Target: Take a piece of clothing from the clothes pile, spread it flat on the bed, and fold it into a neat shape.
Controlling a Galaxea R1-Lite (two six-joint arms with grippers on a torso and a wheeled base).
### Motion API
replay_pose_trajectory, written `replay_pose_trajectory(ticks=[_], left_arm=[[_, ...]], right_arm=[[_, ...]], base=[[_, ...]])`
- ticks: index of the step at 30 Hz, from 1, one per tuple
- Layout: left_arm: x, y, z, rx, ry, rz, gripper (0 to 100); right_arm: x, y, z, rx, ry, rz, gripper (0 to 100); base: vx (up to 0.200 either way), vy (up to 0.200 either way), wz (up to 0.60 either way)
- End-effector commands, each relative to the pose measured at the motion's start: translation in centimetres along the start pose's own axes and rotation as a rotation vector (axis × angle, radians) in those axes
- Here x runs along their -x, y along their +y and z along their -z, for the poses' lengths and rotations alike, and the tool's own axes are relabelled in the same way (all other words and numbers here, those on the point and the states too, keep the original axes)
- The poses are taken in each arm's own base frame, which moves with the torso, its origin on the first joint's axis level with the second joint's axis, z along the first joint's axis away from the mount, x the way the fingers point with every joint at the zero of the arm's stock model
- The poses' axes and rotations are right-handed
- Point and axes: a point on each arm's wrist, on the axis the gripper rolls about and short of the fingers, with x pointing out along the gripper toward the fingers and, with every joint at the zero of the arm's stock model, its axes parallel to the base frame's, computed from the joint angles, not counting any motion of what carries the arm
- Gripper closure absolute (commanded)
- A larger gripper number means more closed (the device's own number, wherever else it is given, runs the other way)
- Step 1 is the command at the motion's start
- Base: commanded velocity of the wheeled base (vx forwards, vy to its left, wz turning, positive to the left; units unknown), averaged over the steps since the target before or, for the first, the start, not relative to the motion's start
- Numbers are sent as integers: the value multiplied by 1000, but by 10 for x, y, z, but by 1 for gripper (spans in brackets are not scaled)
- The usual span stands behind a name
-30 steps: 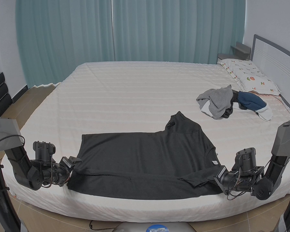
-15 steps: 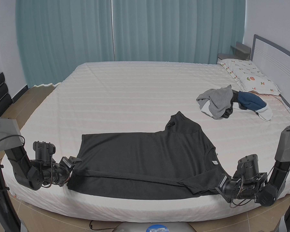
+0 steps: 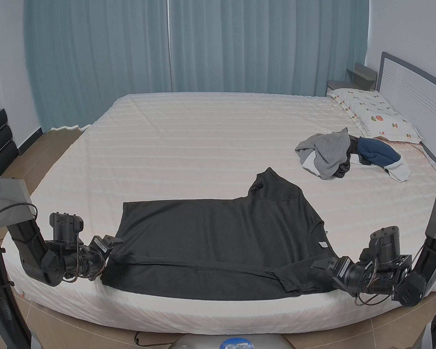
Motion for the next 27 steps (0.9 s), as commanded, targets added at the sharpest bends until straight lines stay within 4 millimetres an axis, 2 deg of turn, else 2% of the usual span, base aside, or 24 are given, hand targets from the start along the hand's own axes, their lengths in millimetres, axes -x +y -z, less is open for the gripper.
replay_pose_trajectory(ticks=[1, 4, 17, 27], left_arm=[[0, -1, -1, 3, -5, 5, 0], [-1, -3, -3, 2, -9, 11, 0], [-3, -11, -10, 1, -28, 41, 0], [-11, -11, -9, -6, -20, 34, 0]], right_arm=[[-1, -1, -24, -2, -74, -18, 0], [-3, -2, -31, 2, -77, -32, 0], [-42, -2, -47, 0, -41, -81, 0], [-39, -2, -48, -44, -39, -90, 0]], base=[[0, 0, 0], [0, 0, 0], [0, 0, 0], [0, 0, 0]])
